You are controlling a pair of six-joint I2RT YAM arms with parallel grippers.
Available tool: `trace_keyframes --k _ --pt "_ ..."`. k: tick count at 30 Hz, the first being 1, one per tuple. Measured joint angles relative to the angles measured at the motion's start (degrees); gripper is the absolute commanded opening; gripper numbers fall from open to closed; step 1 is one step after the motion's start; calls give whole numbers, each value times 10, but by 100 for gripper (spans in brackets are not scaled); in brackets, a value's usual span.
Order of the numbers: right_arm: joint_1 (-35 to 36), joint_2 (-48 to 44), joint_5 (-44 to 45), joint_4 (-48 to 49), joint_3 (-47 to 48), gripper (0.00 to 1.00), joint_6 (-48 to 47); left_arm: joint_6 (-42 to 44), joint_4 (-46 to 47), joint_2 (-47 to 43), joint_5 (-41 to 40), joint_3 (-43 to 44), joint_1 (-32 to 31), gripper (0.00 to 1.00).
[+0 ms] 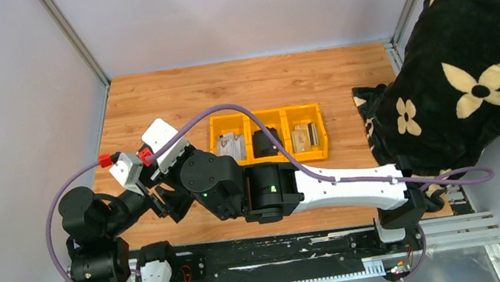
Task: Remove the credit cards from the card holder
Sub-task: Open the card holder.
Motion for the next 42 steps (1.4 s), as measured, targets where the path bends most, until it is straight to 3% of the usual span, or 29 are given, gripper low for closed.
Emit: trace_keyframes --k 13,32,42 --pt "-8 -29 17 5 -40 0 -6 -6 0 -19 16 7 0 100" --pt "-43 -62 -38 -34 -66 0 89 16 0 0 11 14 0 100" --pt "-38 -42 -73 -35 -48 0 129 -111 155 -4 -14 -59 0 100"
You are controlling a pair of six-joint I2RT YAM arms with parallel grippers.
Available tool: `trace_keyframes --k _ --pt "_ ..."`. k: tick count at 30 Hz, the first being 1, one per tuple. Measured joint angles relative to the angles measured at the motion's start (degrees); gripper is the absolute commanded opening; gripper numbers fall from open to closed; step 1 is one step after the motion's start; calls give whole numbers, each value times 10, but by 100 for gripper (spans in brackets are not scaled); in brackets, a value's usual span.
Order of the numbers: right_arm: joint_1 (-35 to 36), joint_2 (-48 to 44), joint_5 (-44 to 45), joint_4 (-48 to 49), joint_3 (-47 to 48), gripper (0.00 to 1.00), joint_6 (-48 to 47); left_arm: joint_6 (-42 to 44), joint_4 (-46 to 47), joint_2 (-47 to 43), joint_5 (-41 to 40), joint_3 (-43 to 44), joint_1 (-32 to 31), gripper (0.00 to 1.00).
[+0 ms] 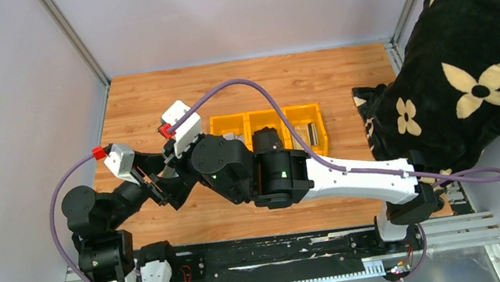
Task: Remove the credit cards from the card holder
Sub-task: Open the card holder.
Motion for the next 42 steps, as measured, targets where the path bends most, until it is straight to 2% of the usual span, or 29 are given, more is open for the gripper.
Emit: trace_keyframes --k 3,7,9,12,14,18,19,21,23,26,27,28,32,34,38,42 --pt "0 0 -3 0 4 0 2 -32 32 -7 15 -16 0 99" --pt "0 0 -4 4 8 0 2 -13 18 -12 30 -12 0 85" --pt "1 0 -4 4 8 0 2 4 7 -14 32 -8 0 70" --pt "1 0 -3 6 8 0 2 17 -4 -15 31 -3 0 39" --pt "1 -2 -3 7 5 0 2 20 -10 -15 24 -3 0 25" --pt "1 -18 -4 14 -21 2 2 24 -16 -15 0 0 0 5" --pt "1 -22 -7 15 -28 8 2 24 -17 -15 -8 1 0 2" --pt "0 -36 -21 17 -45 32 6 21 -20 -15 -14 4 0 0" --pt "-9 -55 -60 23 -67 47 14 13 -17 -15 -14 7 0 0" --pt "-44 -99 -163 35 -118 63 45 -18 -1 -15 -10 8 0 0" --pt "-81 -131 -238 54 -163 67 61 -32 9 -15 -8 8 0 0" --pt "-90 -139 -255 54 -173 70 66 -50 21 -15 -7 8 0 0" --pt "-211 -240 -453 154 -341 76 106 -136 79 -5 -3 8 0 0" --pt "-241 -277 -513 191 -402 78 109 -173 99 7 -2 13 0 0" --pt "-256 -347 -609 260 -515 80 91 -258 141 40 -3 23 0 0" --pt "-263 -363 -667 328 -570 80 69 -325 158 63 0 24 0 0"
